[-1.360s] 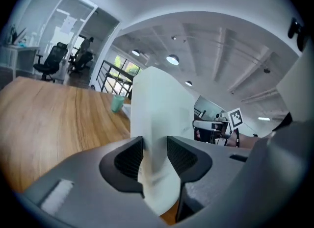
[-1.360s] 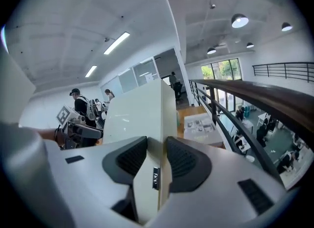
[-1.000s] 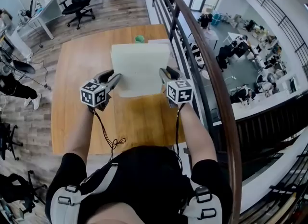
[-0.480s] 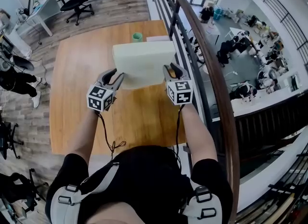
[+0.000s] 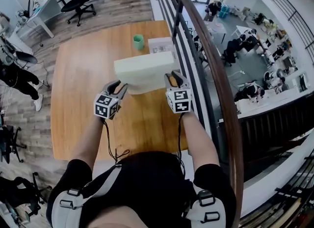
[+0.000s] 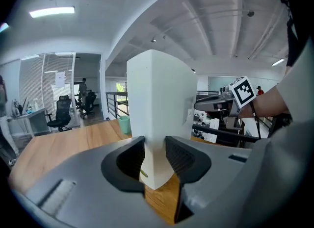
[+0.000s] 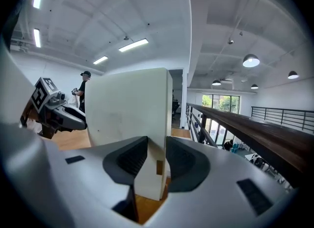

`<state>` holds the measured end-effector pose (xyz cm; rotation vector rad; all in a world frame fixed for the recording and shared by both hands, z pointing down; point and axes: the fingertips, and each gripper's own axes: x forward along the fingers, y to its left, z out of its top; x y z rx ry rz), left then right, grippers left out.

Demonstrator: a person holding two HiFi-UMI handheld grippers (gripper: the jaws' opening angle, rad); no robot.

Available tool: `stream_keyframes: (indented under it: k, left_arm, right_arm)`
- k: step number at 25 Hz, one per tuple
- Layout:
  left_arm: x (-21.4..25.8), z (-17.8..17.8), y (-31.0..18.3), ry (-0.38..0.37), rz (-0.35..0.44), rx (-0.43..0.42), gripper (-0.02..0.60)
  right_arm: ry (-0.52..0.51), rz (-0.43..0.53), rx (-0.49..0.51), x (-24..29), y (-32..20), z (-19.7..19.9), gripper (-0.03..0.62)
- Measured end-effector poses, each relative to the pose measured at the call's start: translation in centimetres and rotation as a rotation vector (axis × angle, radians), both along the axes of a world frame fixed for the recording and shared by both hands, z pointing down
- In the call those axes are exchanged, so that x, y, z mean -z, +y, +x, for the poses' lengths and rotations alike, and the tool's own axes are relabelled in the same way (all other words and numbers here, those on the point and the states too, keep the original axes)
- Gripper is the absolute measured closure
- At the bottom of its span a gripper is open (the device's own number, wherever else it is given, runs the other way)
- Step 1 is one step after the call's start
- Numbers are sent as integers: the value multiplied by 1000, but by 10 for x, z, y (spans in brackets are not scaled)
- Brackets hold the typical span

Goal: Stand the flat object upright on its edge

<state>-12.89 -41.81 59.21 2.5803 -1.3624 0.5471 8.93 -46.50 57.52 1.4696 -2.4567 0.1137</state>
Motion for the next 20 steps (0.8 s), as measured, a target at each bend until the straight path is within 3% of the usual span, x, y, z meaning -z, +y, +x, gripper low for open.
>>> stream_keyframes:
  k: [7,11,18,20]
  left_arm:
    - [0,1,-7,-5,-17,5,443]
    - [4,-7,-11,-24,3,61,443]
    - [42,-38,1,105,71,186,444]
    - [63,-46,7,131,122,217,491]
  right_arm:
    - [-35,-20,-7,-2,-4,2,471]
    - [-47,-33,-2,1,-2,3,471]
    - [-101,60,-39,48,18,11,471]
    - [-120,107,-45,70,28,10,479]
